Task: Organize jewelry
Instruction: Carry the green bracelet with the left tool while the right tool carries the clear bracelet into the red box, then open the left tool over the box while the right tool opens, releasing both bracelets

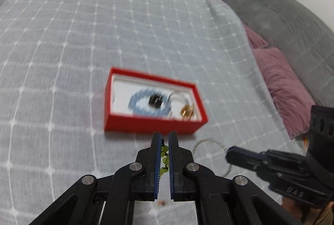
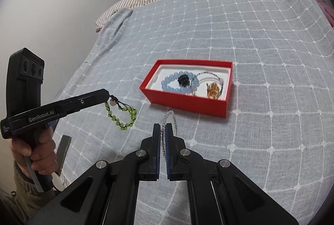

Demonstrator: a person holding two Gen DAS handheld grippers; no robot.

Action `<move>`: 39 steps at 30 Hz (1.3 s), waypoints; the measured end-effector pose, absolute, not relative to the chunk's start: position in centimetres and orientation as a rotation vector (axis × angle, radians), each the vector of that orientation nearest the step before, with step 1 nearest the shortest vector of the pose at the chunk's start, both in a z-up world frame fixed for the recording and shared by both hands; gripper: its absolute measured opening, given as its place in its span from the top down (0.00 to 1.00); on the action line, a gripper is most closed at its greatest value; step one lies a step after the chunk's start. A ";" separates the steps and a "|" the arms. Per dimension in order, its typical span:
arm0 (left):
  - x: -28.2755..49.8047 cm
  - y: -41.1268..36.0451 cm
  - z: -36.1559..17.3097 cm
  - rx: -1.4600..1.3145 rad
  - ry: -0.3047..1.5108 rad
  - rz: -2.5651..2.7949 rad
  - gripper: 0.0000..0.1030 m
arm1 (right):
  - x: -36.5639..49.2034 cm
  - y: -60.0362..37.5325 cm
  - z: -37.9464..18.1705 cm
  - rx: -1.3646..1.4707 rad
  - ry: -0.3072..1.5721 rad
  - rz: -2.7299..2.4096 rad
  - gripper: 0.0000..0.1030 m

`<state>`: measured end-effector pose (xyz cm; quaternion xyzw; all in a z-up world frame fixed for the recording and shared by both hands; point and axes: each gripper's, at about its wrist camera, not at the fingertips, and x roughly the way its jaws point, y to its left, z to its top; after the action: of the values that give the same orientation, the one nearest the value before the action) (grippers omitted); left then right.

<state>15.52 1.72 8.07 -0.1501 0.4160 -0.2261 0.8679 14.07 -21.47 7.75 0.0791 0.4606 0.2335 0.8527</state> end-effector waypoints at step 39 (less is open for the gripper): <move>26.0 0.4 2.0 -0.311 0.907 -0.436 0.78 | 23.9 -22.8 5.3 0.288 0.945 0.401 0.95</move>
<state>26.03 0.43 1.97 -0.1485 0.4329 -0.2081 0.8644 23.85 -22.82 5.25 0.1373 0.4506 0.1911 0.8612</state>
